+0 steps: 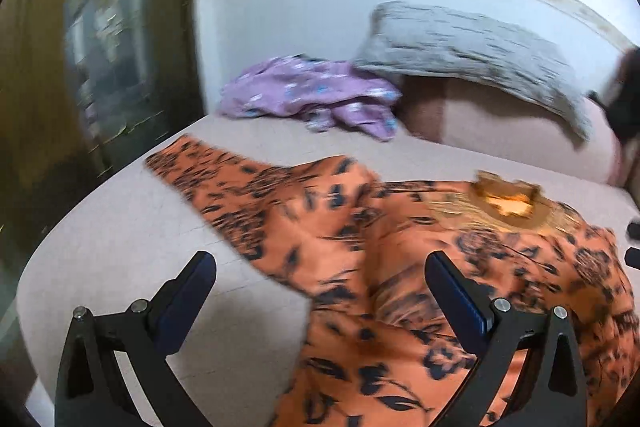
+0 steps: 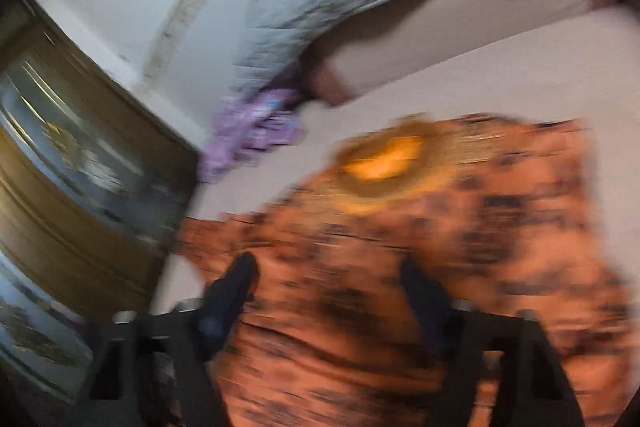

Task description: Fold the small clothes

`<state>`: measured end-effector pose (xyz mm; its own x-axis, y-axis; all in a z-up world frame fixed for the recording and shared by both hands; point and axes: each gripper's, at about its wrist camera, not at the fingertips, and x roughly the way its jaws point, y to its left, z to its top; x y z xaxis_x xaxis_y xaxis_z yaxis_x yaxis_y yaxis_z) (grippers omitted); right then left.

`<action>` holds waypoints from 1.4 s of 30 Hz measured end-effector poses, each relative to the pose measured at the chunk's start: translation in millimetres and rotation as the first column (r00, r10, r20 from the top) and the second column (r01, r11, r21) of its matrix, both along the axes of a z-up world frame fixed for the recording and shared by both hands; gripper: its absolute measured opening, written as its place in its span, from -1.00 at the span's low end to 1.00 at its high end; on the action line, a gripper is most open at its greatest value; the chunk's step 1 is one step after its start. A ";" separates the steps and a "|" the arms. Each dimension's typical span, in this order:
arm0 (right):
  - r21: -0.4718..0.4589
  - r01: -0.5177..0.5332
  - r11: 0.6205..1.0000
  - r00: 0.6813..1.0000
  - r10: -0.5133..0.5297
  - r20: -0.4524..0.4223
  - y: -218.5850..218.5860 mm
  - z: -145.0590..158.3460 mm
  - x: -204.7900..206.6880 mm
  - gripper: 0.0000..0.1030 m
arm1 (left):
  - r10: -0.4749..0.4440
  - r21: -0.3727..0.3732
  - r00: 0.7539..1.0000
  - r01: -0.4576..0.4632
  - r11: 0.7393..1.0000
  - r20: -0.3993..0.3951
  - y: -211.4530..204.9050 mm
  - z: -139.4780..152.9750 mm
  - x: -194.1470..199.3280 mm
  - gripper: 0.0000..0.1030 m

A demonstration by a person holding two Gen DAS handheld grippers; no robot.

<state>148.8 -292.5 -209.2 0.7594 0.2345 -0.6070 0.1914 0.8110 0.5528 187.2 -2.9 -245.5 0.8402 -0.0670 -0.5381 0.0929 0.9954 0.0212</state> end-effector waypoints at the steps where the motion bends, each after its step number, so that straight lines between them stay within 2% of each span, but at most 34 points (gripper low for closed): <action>1: -0.045 0.025 0.999 0.999 -0.026 -0.032 -11.2 -4.7 -11.5 -0.03 | -0.034 0.002 0.999 0.034 0.999 0.005 -5.5 -0.8 -2.2 1.00; 2: -0.063 0.044 0.997 0.997 -0.048 -0.056 -22.8 -9.5 -21.8 -0.21 | -0.069 0.004 0.998 0.069 0.998 0.007 -11.7 -2.6 -3.7 1.00; 4: -0.053 0.106 0.993 0.991 -0.110 -0.082 -45.1 -21.9 -39.4 -0.24 | -0.118 0.018 0.993 0.118 0.993 0.005 -22.5 -7.4 -5.4 0.92; 7: 0.011 0.206 0.978 0.972 -0.203 -0.121 -78.9 -34.2 -53.0 -0.24 | -0.176 0.050 0.984 0.176 0.983 -0.005 -37.8 -15.9 -4.5 0.58; 10: 0.029 0.203 0.979 0.977 -0.201 -0.074 -83.2 -29.6 -44.8 -0.24 | -0.200 0.079 0.979 0.202 0.976 -0.034 -49.0 -26.0 2.1 0.54; 12: 0.012 0.196 0.980 0.978 -0.195 -0.075 -80.6 -32.3 -38.5 -0.24 | -0.200 0.068 0.972 0.209 0.976 -0.120 -50.7 -37.7 17.7 0.54; 14: 0.018 0.187 0.982 0.966 -0.181 -0.184 -79.6 -56.5 -24.9 -0.24 | -0.189 0.019 0.942 0.202 0.979 -0.276 -48.0 -56.9 41.7 0.54; 15: 0.027 0.186 0.982 0.950 -0.173 -0.261 -80.6 -73.9 -18.5 -0.23 | -0.175 0.000 0.933 0.184 0.983 -0.315 -44.5 -61.8 48.6 0.54; 16: 0.041 0.195 0.980 0.945 -0.176 -0.275 -81.5 -81.3 -17.9 -0.27 | -0.169 -0.032 0.928 0.168 0.985 -0.331 -39.4 -63.0 52.6 0.54; 18: 0.027 0.191 0.981 0.953 -0.178 -0.247 -78.7 -73.2 -19.1 -0.21 | -0.169 -0.092 0.939 0.148 0.985 -0.299 -27.6 -49.7 48.1 0.54; 21: 0.057 0.164 0.985 0.974 -0.153 -0.166 -75.0 -57.2 -23.2 -0.15 | -0.150 -0.126 0.956 0.122 0.984 -0.252 -5.2 -24.3 37.0 0.56; 23: 0.055 0.170 0.984 0.980 -0.163 -0.115 -72.8 -48.5 -28.1 0.18 | -0.079 -0.152 0.974 0.048 0.987 -0.211 23.2 -4.6 33.9 0.81; 25: 0.061 0.163 0.985 0.983 -0.156 -0.097 -68.6 -43.4 -29.6 0.23 | 0.002 -0.190 0.982 -0.039 0.981 -0.190 54.3 7.6 39.4 0.95; 28: 0.036 0.119 0.992 0.988 -0.115 -0.104 -57.2 -39.7 -26.4 0.23 | 0.124 -0.239 0.963 -0.183 0.954 -0.241 107.1 17.7 66.4 0.95; 31: 0.006 0.079 0.997 0.992 -0.078 -0.101 -46.6 -37.7 -21.5 0.22 | 0.215 -0.248 0.924 -0.300 0.921 -0.317 154.6 20.1 105.3 0.95; 34: 0.000 0.061 0.998 0.994 -0.061 -0.094 -43.7 -36.0 -22.3 0.23 | 0.294 -0.261 0.873 -0.410 0.874 -0.388 188.2 13.5 148.9 0.95; 36: 0.004 0.060 0.998 0.994 -0.059 -0.095 -43.8 -37.3 -20.9 0.23 | 0.281 -0.306 0.838 -0.452 0.838 -0.468 205.4 1.9 177.8 0.95; 38: 0.004 0.057 0.998 0.994 -0.056 -0.099 -44.8 -37.7 -20.2 0.22 | 0.270 -0.364 0.799 -0.508 0.781 -0.537 218.8 -15.3 201.7 0.93; 39: -0.002 0.057 0.998 0.993 -0.057 -0.101 -45.4 -38.1 -20.0 0.22 | 0.265 -0.388 0.791 -0.525 0.758 -0.551 221.6 -22.6 206.9 0.93; 40: -0.008 0.057 0.998 0.993 -0.058 -0.104 -46.0 -38.8 -19.5 0.22 | 0.265 -0.402 0.781 -0.542 0.738 -0.565 223.8 -29.1 211.6 0.86; 41: -0.010 0.057 0.998 0.993 -0.058 -0.107 -46.9 -39.1 -19.4 0.22 | 0.269 -0.420 0.767 -0.567 0.708 -0.583 226.3 -38.3 216.3 0.62; 42: -0.011 0.058 0.998 0.992 -0.059 -0.110 -47.8 -40.0 -19.1 0.22 | 0.259 -0.448 0.766 -0.576 0.684 -0.589 225.9 -45.9 218.8 0.47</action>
